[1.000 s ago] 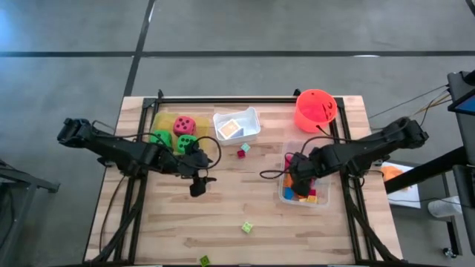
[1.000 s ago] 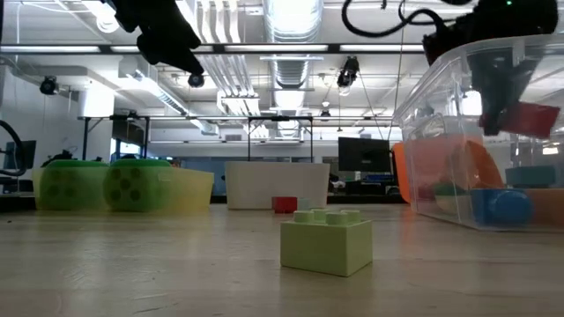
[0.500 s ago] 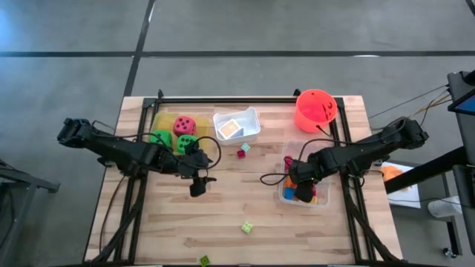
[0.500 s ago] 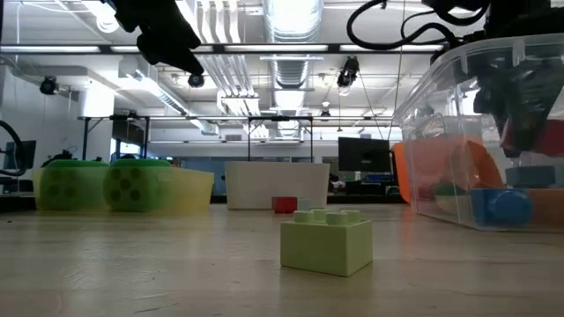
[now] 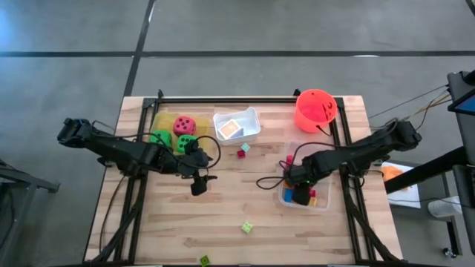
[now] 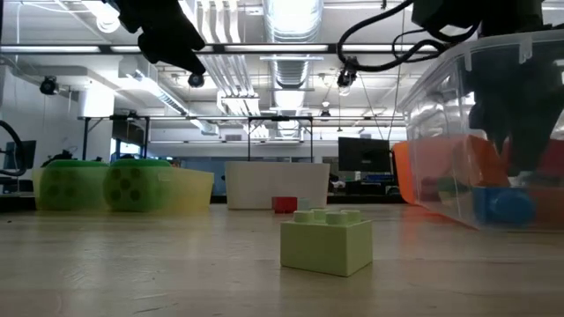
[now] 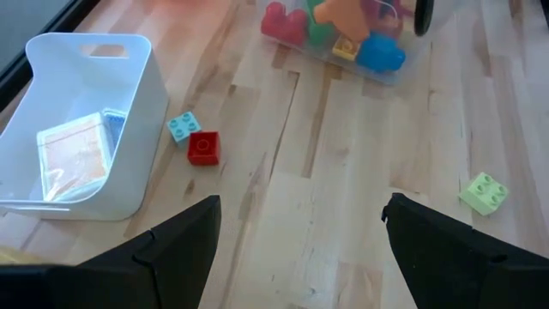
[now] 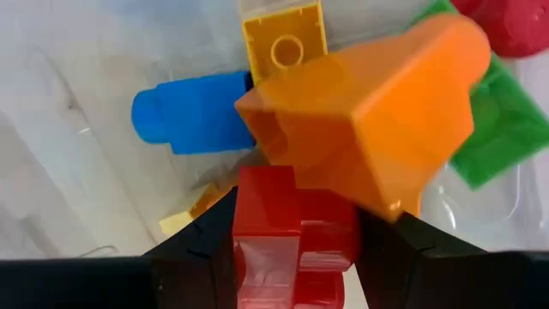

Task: Pick & Place Toys
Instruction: Put the red game piece into the transparent bin, then put the green game piece into the transparent bin

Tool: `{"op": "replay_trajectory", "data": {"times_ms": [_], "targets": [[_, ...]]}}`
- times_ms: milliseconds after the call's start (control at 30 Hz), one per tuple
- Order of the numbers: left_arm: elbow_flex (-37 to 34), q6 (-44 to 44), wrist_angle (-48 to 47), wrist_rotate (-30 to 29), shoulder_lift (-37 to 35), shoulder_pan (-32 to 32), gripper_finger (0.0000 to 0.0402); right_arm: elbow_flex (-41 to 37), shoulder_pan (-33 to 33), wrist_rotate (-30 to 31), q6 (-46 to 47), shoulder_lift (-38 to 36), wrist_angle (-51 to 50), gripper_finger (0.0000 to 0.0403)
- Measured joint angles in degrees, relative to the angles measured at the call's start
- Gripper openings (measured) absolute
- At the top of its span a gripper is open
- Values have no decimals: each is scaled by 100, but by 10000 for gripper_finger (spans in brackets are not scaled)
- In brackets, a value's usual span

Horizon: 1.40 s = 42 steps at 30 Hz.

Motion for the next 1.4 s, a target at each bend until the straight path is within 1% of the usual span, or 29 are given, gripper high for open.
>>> {"op": "replay_trajectory", "data": {"times_ms": [400, 800, 833, 867, 1033, 1133, 1233, 1333, 1400], "targets": [[0, -24, -17, 0, 0, 0, 315, 84, -14, 21, -88, 65, -17, 161], [0, -26, -17, 0, 0, 0, 315, 84, -12, -110, -88, 71, -19, 161], [0, -26, -17, 0, 0, 0, 315, 84, -13, -150, -78, 71, -15, 166], [0, -26, -17, 0, 0, 0, 315, 87, -13, -198, -72, 71, -13, 181], [0, -26, -17, 0, 0, 0, 315, 161, -10, -235, -33, 71, -8, 290], [0, -26, -17, 0, 0, 0, 315, 203, -10, -231, -33, 71, -11, 337], [0, -26, -17, 0, 0, 0, 315, 238, -10, -177, -29, 71, -43, 361], [0, -20, -15, -4, 0, 4, 315, 296, -10, -86, -29, 71, -118, 366], [0, -17, -8, -147, 0, 4, 315, 386, -8, -76, -29, 71, -291, 367]]}}
